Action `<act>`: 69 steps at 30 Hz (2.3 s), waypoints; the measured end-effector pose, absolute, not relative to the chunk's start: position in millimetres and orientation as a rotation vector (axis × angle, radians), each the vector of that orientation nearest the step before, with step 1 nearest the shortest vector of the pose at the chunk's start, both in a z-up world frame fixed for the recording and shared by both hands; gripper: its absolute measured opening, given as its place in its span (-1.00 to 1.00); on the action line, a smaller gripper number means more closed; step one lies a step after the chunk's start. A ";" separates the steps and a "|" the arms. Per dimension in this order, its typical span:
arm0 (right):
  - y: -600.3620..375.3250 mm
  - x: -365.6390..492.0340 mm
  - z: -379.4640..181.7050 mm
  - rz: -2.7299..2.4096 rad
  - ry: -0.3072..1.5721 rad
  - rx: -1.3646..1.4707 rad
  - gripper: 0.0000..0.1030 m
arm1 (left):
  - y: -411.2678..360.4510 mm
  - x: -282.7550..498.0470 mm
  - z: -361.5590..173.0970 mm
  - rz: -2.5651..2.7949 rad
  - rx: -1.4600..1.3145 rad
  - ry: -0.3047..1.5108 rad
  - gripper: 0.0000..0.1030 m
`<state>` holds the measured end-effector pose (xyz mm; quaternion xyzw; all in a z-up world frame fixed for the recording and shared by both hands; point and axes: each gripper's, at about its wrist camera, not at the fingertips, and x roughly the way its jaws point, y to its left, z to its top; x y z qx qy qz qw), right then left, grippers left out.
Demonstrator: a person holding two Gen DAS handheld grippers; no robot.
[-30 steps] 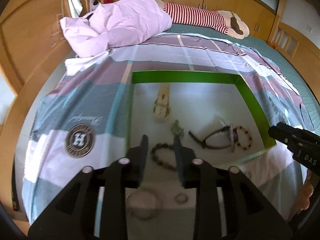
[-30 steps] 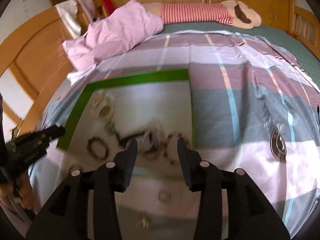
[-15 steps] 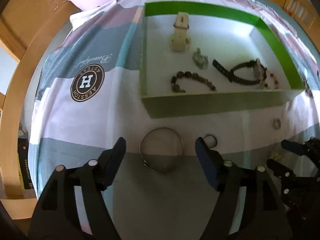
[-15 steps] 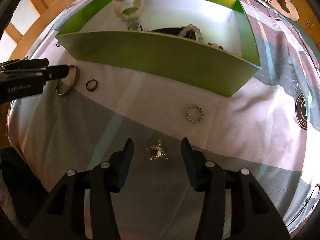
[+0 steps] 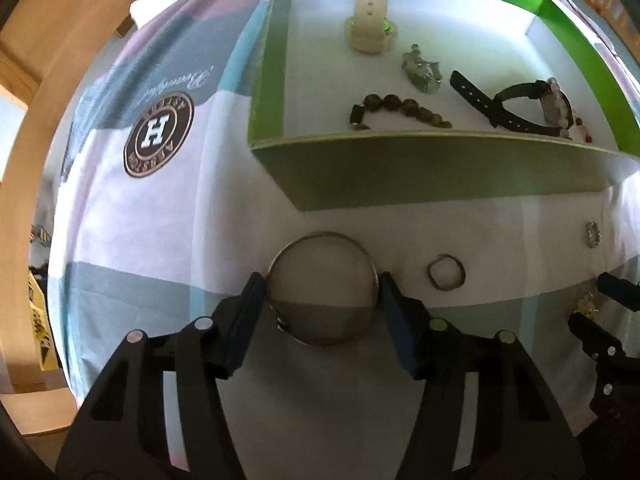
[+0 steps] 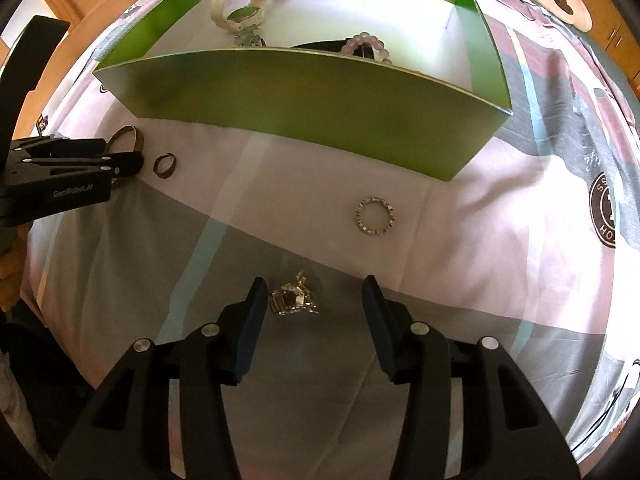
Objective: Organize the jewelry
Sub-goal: 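Move the left tool to the large silver bangle while the right tool moves over the gold charm, then close the left tool on the silver bangle rim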
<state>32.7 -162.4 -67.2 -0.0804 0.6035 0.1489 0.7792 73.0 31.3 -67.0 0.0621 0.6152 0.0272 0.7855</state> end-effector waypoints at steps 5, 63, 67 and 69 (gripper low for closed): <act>-157.0 23.1 -71.8 0.334 1.284 -0.228 -0.17 | 12.6 66.1 -61.8 -0.088 0.100 1.331 0.13; -144.6 20.6 -71.6 0.346 1.230 -0.322 -0.03 | -19.3 61.0 -66.9 -0.092 0.226 1.327 0.49; -145.4 20.6 -74.1 0.345 1.225 -0.330 -0.03 | -19.1 63.3 -67.5 -0.094 0.231 1.326 0.48; -145.7 20.6 -74.6 0.345 1.224 -0.333 -0.03 | -20.4 62.9 -67.2 -0.094 0.234 1.324 0.49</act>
